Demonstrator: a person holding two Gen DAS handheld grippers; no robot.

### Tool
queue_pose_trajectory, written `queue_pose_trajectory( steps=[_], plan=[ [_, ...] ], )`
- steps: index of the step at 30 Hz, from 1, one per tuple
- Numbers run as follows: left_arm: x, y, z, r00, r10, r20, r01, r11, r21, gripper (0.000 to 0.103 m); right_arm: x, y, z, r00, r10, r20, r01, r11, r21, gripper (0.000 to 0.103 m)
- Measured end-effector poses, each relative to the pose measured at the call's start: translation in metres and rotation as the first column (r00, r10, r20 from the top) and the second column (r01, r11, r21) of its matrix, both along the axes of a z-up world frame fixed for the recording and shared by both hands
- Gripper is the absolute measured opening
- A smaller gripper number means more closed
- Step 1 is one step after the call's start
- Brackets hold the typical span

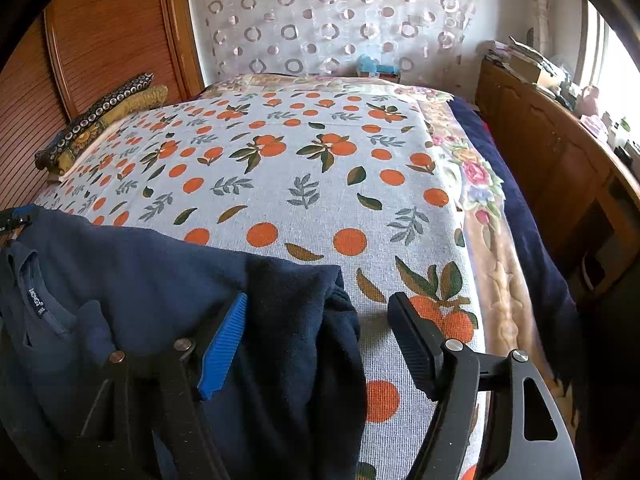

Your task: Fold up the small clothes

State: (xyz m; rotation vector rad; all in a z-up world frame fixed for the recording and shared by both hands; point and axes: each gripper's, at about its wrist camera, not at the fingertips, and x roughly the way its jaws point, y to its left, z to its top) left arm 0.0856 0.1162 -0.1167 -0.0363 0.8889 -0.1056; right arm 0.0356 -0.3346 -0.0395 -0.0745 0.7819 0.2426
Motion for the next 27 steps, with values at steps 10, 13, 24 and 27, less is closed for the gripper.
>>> queue_pose_trajectory(
  steps=[10, 13, 24, 27],
  plan=[
    [-0.008, -0.016, 0.007, 0.994, -0.109, -0.02, 0.108, 0.993, -0.039, 0.01, -0.012, 0.012, 0.001, 0.991, 0.131, 0.011, -0.132, 0.991, 0.02, 0.014],
    [-0.029, -0.021, 0.03, 0.992, -0.107, 0.067, 0.112, 0.991, -0.067, 0.009, -0.031, 0.01, 0.014, 0.987, 0.15, 0.057, -0.154, 0.986, 0.062, 0.012],
    [-0.111, -0.034, 0.164, 0.897, -0.102, 0.429, 0.17, 0.978, -0.122, 0.008, -0.133, -0.02, 0.139, 0.911, 0.145, 0.385, -0.214, 0.966, 0.143, 0.011],
    [-0.124, -0.032, 0.203, 0.851, -0.097, 0.517, 0.181, 0.977, -0.116, 0.008, -0.159, -0.025, 0.181, 0.867, 0.155, 0.474, -0.244, 0.961, 0.131, 0.011]
  ],
)
